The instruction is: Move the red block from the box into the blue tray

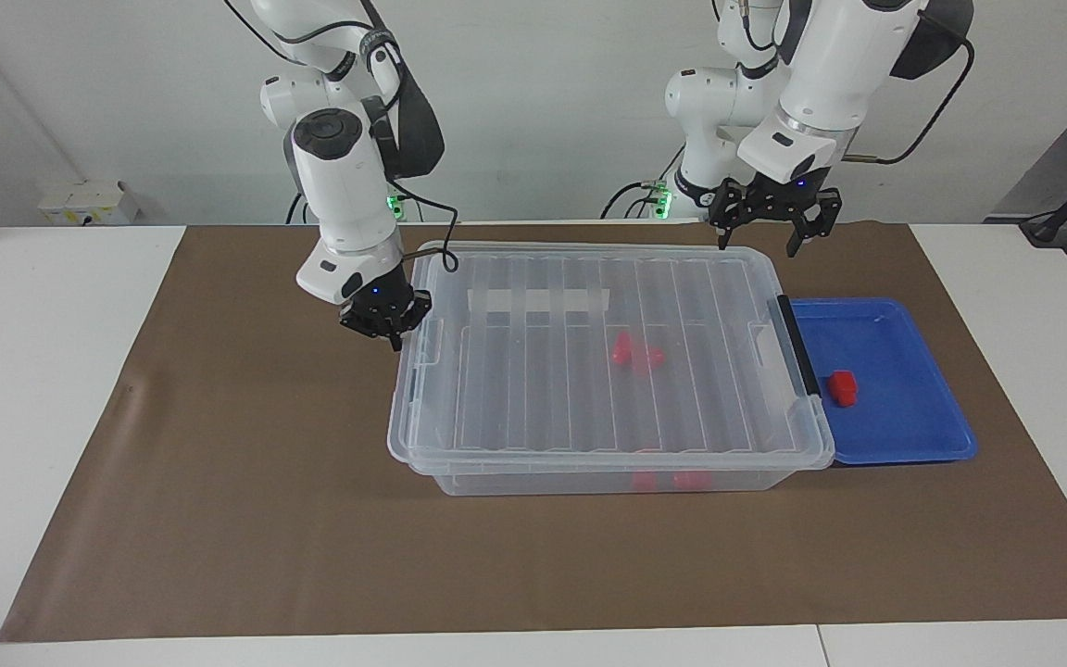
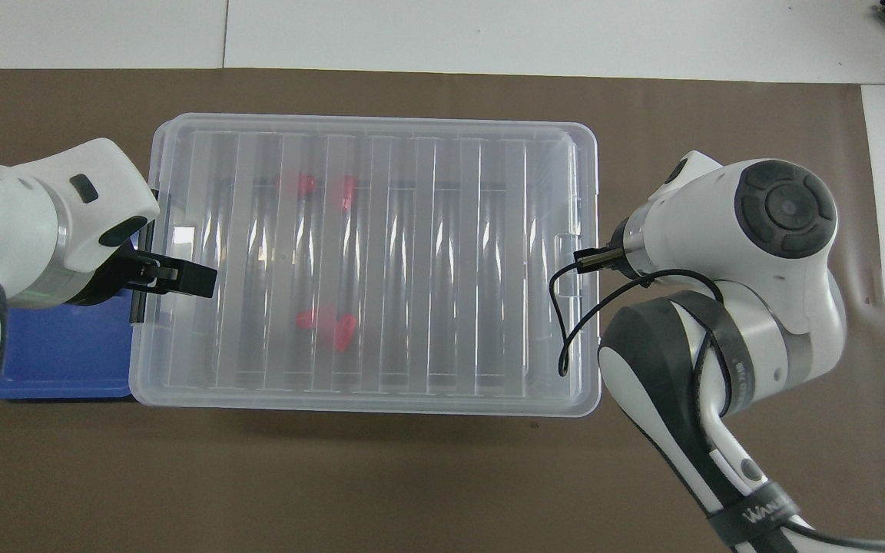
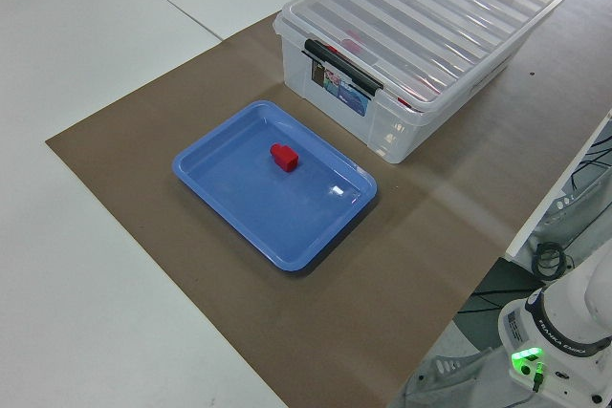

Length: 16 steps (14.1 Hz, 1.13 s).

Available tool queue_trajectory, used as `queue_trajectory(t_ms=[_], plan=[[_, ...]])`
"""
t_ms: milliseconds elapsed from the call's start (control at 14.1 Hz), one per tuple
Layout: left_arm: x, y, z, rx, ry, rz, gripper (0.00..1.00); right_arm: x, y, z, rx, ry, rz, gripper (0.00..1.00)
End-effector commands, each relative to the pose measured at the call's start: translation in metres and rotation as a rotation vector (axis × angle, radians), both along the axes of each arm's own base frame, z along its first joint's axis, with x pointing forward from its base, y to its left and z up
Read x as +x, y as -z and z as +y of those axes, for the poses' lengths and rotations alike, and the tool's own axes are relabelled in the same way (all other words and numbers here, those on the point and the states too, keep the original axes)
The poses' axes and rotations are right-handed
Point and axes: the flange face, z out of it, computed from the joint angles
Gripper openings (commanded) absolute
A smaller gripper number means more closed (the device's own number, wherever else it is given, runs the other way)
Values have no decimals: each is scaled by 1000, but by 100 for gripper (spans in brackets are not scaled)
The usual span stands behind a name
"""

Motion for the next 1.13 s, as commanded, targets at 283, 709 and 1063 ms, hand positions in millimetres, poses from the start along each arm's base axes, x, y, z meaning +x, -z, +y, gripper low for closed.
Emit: queue_trajectory(t_ms=[283, 709, 1063], plan=[[-10, 0, -2, -11, 3, -4, 100, -9, -7, -7, 18, 30, 10, 0], [-1, 0, 27, -9, -57, -3, 100, -5, -31, -66, 16, 126, 8, 8], [6, 0, 60, -9, -120, -1, 100, -1, -76, -143, 16, 266, 3, 100]])
